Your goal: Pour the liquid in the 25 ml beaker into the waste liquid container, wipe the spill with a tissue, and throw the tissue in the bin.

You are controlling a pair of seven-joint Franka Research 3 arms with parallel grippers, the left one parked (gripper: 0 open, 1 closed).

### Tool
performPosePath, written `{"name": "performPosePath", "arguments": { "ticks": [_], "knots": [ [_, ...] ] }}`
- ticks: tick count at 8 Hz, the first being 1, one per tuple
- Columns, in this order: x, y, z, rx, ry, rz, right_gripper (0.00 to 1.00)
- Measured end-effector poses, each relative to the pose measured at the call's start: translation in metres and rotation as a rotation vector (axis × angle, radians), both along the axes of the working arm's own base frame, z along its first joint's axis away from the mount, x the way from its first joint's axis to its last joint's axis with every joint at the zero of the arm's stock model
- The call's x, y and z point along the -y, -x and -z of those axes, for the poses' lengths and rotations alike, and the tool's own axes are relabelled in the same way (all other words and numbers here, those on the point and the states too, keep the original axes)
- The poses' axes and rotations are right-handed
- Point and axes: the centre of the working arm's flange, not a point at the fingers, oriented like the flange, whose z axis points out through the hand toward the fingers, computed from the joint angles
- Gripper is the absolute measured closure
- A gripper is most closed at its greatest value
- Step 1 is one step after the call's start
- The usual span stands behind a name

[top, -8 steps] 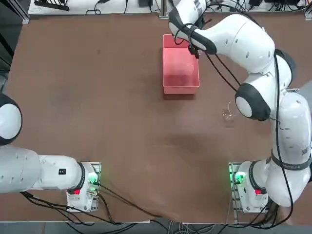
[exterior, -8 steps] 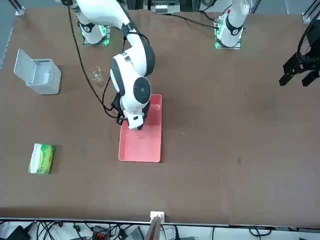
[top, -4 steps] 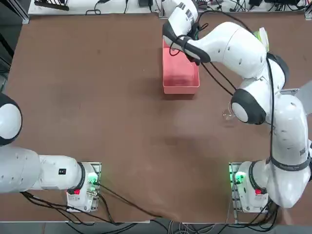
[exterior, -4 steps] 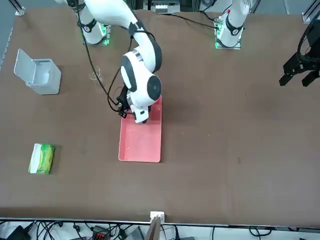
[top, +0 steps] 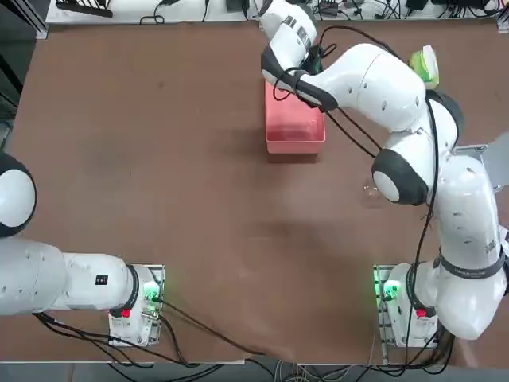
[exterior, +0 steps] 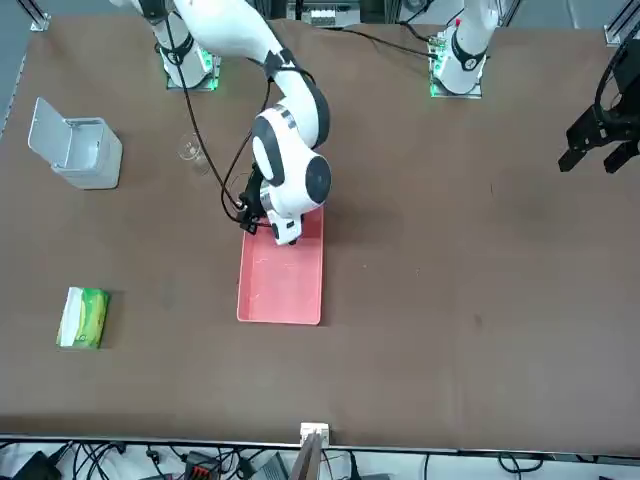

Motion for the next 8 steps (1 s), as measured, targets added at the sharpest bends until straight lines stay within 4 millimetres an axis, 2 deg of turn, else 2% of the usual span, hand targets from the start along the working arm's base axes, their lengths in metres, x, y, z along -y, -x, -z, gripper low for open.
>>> {"name": "performPosePath", "arguments": {
  "ticks": [5,7,8],
  "knots": [
    [-0.001,0.002,0.013,-0.004,0.039,-0.011,0.53],
    [-0.002,-0.001,0.007,0.009,0.032,-0.010,0.53],
    [-0.004,-0.004,-0.003,0.028,0.017,-0.011,0.53]
  ]
}}
